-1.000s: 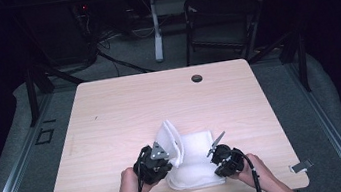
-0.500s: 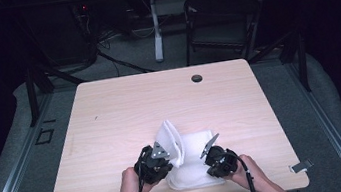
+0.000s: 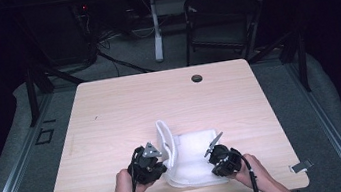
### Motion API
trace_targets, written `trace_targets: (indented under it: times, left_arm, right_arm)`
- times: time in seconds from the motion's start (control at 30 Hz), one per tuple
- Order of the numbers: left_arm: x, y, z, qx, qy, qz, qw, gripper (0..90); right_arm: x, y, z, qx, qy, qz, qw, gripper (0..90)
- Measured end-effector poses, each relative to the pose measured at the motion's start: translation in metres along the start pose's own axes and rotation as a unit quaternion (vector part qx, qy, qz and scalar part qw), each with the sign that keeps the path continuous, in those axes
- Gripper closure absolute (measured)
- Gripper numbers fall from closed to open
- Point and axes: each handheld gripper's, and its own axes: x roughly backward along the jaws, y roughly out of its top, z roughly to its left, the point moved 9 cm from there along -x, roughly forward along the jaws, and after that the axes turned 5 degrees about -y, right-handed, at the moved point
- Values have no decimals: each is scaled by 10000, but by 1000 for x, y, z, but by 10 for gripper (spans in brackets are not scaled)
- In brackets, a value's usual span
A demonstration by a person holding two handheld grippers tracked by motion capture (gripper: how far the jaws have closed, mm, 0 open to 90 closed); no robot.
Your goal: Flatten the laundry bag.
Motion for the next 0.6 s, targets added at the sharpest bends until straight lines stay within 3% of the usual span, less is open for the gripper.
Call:
trace_targets:
  times: [0.4, 0.6]
  left_arm:
    - [3, -12, 2, 99, -78, 190, 9997, 824]
    - [9, -21, 8, 248, -169, 290, 9991, 786]
  right_arm:
    - [2, -5, -9, -98, -6, 17, 10000, 900]
    - [2, -6, -14, -145, 36, -29, 9999, 900]
